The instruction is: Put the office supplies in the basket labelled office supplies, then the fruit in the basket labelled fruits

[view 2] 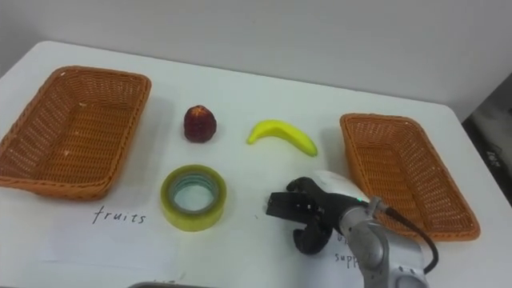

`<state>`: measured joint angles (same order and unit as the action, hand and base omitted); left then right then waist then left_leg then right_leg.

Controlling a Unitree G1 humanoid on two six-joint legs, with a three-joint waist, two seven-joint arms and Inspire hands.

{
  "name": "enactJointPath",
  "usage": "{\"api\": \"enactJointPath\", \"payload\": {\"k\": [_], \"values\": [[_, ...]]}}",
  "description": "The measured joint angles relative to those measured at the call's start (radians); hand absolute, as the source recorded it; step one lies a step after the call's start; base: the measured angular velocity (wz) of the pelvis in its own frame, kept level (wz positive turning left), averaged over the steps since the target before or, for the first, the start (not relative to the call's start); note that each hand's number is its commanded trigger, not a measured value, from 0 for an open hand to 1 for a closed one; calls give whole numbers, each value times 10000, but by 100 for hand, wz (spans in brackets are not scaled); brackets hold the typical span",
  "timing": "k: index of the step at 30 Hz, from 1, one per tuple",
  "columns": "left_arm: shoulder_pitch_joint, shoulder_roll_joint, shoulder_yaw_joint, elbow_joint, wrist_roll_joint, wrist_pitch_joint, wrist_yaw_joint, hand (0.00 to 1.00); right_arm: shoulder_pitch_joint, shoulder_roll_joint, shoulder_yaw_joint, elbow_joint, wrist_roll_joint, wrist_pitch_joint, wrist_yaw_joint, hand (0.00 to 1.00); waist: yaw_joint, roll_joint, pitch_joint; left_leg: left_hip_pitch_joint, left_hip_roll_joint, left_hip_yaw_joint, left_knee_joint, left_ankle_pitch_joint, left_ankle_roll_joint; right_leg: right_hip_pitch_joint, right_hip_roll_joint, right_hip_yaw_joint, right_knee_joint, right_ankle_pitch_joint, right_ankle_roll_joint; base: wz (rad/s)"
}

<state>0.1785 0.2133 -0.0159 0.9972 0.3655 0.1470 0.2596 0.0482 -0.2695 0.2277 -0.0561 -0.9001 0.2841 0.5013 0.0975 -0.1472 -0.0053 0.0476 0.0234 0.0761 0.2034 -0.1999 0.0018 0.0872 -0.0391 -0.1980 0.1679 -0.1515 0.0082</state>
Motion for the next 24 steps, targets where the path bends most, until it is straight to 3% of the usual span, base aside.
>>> {"api": "enactJointPath", "payload": {"k": [4,24], "values": [[-95,-1,3,-1,-2,-12,84,0,-209,76,13,269,-542,88,-210,100,226,3,-1,0,0,-127,-68,-1,-2,5,13,6,13,2,0,9],[-324,-8,-113,17,-11,-13,299,0,-189,104,1,162,-107,171,-444,100,202,164,21,94,10,-209,-205,22,-38,23,49,30,10,2,0,0]]}}
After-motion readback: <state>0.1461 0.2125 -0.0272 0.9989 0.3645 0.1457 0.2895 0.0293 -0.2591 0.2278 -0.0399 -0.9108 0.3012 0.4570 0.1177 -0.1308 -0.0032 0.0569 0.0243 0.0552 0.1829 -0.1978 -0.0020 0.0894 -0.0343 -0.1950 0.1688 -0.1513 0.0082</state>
